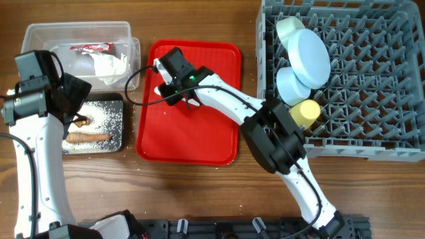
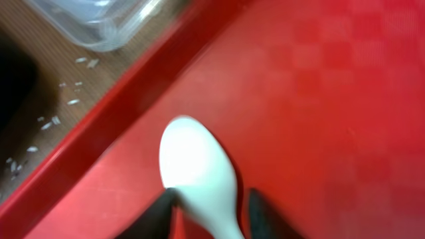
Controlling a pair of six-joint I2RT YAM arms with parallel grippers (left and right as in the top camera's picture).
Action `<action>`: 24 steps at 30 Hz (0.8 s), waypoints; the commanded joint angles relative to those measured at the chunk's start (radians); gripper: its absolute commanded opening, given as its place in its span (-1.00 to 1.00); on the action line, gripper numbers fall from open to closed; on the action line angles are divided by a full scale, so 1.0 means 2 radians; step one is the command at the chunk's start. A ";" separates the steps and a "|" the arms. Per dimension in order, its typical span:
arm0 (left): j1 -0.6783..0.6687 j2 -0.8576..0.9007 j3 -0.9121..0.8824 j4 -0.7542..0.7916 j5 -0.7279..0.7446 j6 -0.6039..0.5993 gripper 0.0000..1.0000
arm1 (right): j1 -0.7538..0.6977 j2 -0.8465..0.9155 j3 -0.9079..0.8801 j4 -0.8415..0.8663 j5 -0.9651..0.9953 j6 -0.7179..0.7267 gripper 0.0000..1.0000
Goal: Sort waste into correct bins and load items into the dishwasher rack
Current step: 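Grasp the white spoon on the red tray with the right gripper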
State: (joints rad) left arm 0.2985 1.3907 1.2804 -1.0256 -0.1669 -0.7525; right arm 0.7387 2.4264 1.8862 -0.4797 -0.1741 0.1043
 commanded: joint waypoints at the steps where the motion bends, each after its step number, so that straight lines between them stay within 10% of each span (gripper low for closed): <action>1: 0.000 -0.004 0.003 0.000 -0.001 0.008 1.00 | -0.003 0.054 -0.023 -0.022 0.018 0.019 -0.63; 12: 0.000 -0.004 0.003 0.000 -0.001 0.008 1.00 | -0.003 0.054 -0.023 -0.023 0.045 0.028 -0.73; 17: 0.000 -0.004 0.003 0.000 -0.001 0.008 1.00 | -0.007 0.054 -0.018 0.010 0.044 0.026 0.18; 24: 0.000 -0.004 0.003 0.000 -0.001 0.008 1.00 | -0.006 0.056 -0.018 0.056 0.031 -0.029 0.36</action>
State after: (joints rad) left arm 0.2985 1.3907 1.2804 -1.0260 -0.1669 -0.7521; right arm 0.7303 2.4481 1.8919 -0.3599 -0.1295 0.0925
